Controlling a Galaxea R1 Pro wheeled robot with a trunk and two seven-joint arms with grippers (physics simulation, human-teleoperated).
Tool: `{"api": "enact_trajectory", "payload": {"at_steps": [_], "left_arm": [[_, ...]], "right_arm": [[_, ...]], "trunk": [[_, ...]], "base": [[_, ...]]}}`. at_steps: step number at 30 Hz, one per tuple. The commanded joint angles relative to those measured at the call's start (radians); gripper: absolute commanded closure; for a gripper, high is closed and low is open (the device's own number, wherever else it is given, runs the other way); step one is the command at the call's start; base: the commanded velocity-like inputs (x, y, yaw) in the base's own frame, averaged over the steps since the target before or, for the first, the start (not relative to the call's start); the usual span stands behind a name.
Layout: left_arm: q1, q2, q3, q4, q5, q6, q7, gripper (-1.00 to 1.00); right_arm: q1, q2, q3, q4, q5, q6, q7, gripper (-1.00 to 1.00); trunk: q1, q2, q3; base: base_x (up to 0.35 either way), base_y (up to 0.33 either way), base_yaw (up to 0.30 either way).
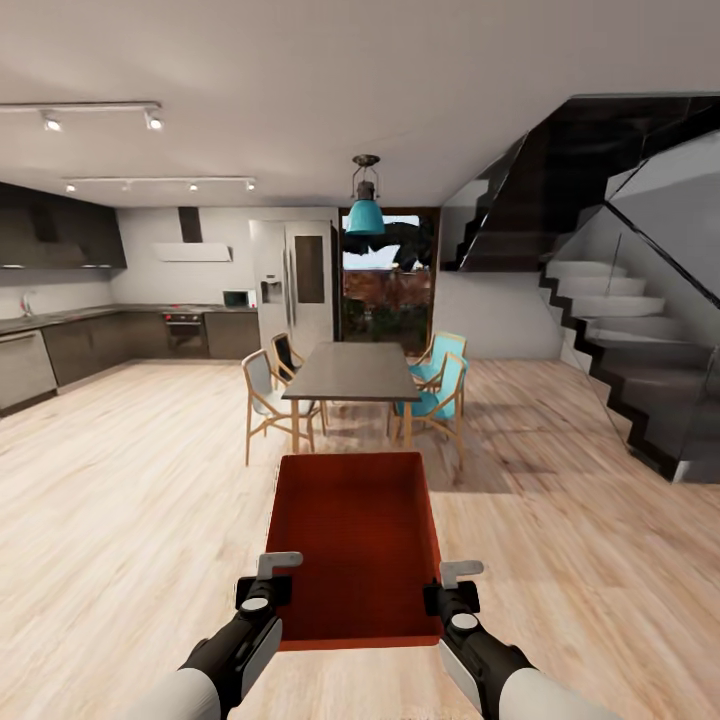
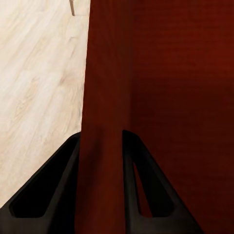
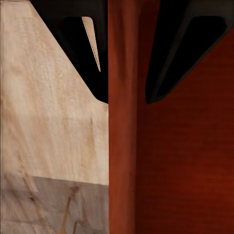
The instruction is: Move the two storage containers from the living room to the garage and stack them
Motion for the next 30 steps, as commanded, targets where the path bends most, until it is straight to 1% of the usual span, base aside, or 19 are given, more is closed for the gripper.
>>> {"api": "enact_trajectory", "payload": {"at_steps": [1, 30], "left_arm": [[-0.001, 0.000, 0.003, -0.005, 0.000, 0.004, 0.005, 1.00], [0.000, -0.001, 0.003, -0.005, 0.000, 0.004, 0.004, 1.00]], "right_arm": [[-0.001, 0.007, -0.005, 0.002, -0.014, -0.002, -0.001, 1.00], [-0.001, 0.007, -0.005, 0.002, -0.015, -0.002, -0.001, 1.00]], "trunk": [[0.000, -0.001, -0.001], [0.000, -0.001, -0.001]], "base": [[0.000, 0.000, -0.284], [0.000, 0.000, -0.285]]}}
